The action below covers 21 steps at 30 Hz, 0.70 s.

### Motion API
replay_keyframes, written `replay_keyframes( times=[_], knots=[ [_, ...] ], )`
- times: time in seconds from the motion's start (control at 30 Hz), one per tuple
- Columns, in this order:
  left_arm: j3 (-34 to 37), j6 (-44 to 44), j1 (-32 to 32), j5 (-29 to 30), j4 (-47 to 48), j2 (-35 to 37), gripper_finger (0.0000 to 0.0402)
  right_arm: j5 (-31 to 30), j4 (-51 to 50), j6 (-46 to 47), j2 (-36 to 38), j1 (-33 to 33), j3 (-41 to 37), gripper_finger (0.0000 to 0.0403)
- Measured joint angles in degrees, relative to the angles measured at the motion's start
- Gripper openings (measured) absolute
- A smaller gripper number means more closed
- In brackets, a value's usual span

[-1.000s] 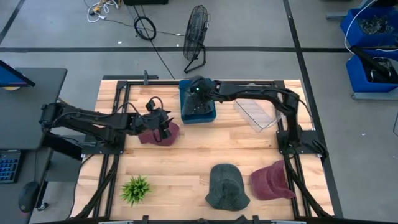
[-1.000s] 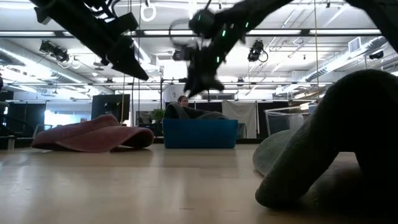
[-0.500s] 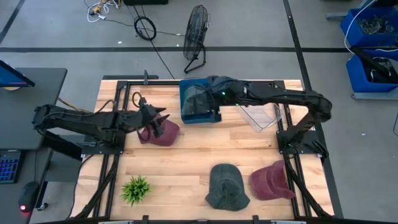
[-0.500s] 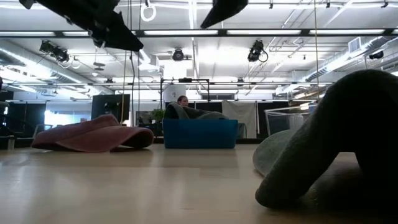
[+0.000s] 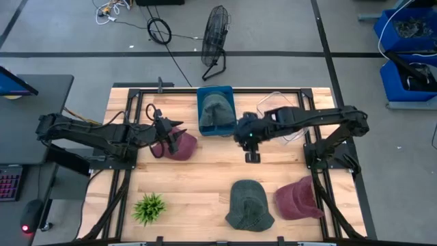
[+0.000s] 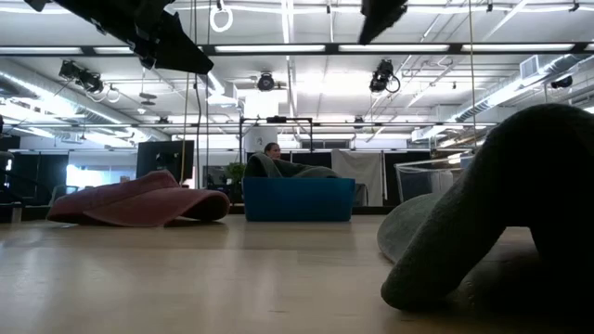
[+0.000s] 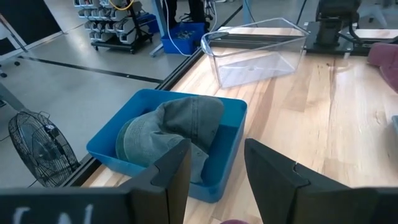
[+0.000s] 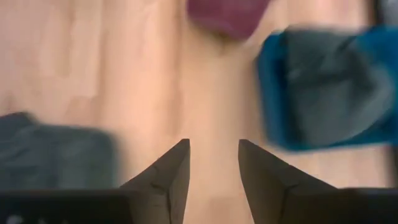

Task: Pick & Place hat
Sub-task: Put the gray cap into the blue bin

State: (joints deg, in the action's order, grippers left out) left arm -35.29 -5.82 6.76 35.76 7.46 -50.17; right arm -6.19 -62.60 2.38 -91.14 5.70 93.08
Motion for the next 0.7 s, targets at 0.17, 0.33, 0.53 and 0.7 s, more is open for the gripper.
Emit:
replay_keyframes(
  times=[0.17,0.33,0.53,0.7],
  knots=[
    [0.0,0.14,0.0,-0.02,-0.08,0.0,0.0154,3.73,0.04,11.53,-0.04,3.66,-3.85,0.0138],
    [0.0,0.82,-0.02,0.0,-0.08,0.0,0.0154,7.23,6.08,19.51,-0.06,8.73,-12.06,0.0138],
    [0.0,0.96,-0.04,0.0,-0.08,0.0,0.0154,7.87,16.9,27.38,-0.06,15.53,-21.26,0.0138],
    [0.0,0.98,-0.04,0.0,-0.08,0.0,0.0154,8.69,26.47,31.0,-0.06,20.01,-27.16,0.0138]
  ],
)
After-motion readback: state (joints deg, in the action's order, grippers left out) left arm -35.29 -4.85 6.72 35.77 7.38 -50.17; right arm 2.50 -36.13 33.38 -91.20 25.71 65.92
